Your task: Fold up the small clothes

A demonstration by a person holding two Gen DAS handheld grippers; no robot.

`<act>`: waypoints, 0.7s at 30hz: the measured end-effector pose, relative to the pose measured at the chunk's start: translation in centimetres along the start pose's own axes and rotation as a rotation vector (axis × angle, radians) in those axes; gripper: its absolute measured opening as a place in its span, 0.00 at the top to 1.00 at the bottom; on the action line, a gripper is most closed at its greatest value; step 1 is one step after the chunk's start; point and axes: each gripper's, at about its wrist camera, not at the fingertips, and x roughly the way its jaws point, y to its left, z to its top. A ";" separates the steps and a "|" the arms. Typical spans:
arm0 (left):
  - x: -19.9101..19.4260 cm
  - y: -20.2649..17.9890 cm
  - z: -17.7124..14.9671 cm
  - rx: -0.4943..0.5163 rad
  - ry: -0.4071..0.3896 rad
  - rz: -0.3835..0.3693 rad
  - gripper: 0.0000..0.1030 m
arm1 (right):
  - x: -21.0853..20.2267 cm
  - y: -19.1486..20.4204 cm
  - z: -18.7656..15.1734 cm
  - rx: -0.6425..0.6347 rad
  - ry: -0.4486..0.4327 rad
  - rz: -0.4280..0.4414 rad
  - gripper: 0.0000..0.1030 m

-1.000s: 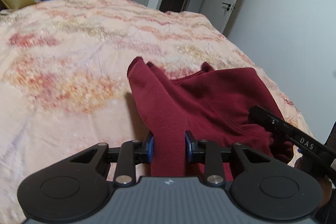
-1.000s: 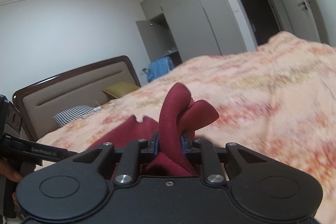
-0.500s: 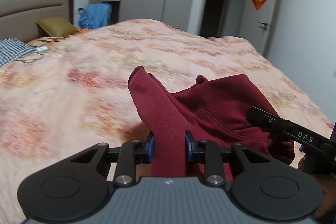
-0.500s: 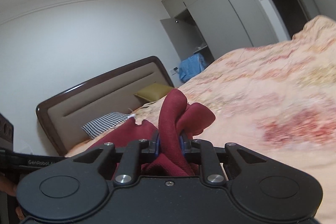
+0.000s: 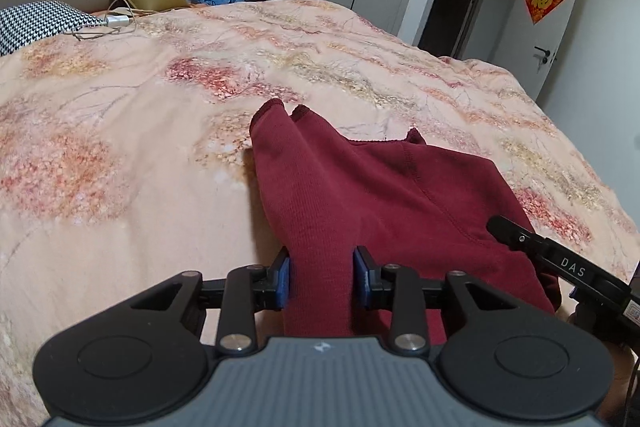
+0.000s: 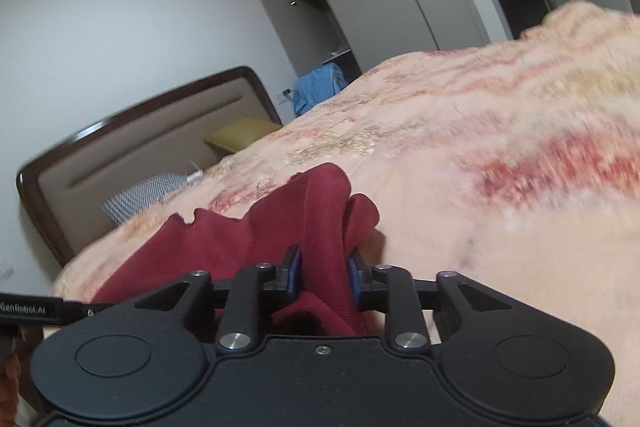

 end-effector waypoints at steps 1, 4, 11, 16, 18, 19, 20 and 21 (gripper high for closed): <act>0.0 0.0 0.0 0.004 0.001 0.001 0.65 | 0.0 0.0 -0.1 -0.002 -0.002 -0.002 0.69; 0.1 -0.4 0.2 0.023 0.003 0.013 0.63 | 0.1 0.2 -0.3 -0.023 -0.005 -0.011 0.69; 0.2 -0.8 0.2 0.030 0.003 0.019 0.61 | 0.4 -0.4 0.1 0.010 0.000 -0.009 0.61; 0.3 -1.0 0.2 0.031 0.006 0.027 0.54 | 0.2 -0.5 0.1 0.021 -0.002 -0.012 0.57; 0.4 -1.0 0.2 0.027 0.011 0.025 0.48 | 0.2 -0.6 0.1 0.029 -0.003 -0.014 0.54; 0.4 -1.1 0.1 0.024 0.013 0.024 0.44 | 0.2 -0.7 0.1 0.033 -0.003 -0.015 0.52; 0.4 -1.1 0.1 0.023 0.015 0.023 0.41 | 0.2 -0.8 0.1 0.036 -0.003 -0.015 0.51; 0.4 -1.2 0.1 0.024 0.015 0.023 0.40 | 0.2 -0.8 0.1 0.038 -0.004 -0.014 0.50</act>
